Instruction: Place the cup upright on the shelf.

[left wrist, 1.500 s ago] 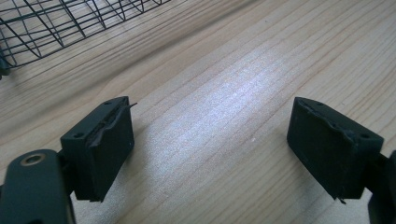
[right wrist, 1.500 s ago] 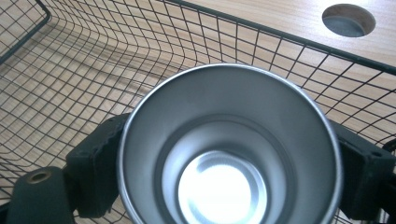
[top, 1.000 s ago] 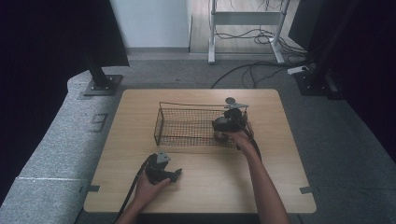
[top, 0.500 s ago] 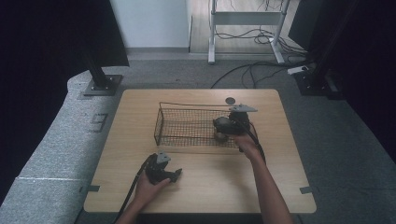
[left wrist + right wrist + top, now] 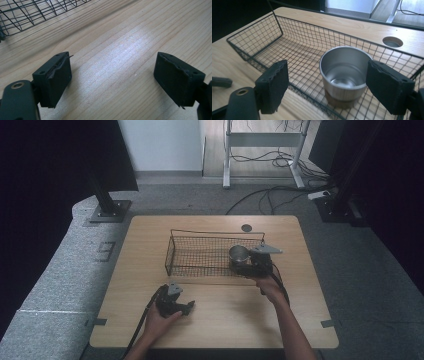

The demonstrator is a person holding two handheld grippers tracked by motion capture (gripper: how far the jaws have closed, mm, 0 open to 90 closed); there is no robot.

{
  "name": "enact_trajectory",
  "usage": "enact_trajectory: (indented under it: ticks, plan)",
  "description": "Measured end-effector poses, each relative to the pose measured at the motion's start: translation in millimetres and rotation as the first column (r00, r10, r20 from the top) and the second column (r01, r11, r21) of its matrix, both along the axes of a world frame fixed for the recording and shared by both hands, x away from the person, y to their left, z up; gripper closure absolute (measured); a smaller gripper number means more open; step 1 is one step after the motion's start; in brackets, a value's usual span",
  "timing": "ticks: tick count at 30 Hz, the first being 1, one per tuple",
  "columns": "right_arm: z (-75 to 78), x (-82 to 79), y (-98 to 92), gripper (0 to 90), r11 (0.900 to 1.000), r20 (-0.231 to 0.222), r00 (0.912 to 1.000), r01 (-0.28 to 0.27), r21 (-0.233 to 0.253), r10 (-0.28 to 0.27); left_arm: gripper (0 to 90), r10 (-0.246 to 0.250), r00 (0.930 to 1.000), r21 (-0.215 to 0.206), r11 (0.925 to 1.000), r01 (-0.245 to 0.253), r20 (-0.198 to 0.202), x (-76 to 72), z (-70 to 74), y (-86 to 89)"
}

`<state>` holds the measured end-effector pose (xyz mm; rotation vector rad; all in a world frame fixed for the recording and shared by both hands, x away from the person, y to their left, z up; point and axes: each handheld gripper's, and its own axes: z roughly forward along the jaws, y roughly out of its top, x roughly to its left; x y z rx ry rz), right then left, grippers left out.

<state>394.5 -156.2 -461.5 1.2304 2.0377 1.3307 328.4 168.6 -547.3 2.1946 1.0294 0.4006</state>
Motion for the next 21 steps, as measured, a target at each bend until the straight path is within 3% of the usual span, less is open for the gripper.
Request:
enact_trajectory:
  ticks: [10, 21]
  plan:
    - [-11.6, -37.4, -23.5, 20.4, 1.0, 0.017, 0.9999, 0.0, 0.03, 0.0, 14.6, -0.003, 1.0, 0.003, 1.0, 0.003, -0.001, 0.1, 0.2, 0.3]
    - [-41.0, -69.7, -42.9, 20.9, 1.0, -0.005, 1.0, 0.008, 0.023, -0.008, 14.6, -0.002, 1.0, 0.003, 1.0, 0.002, -0.001, 0.1, 0.1, 0.2]
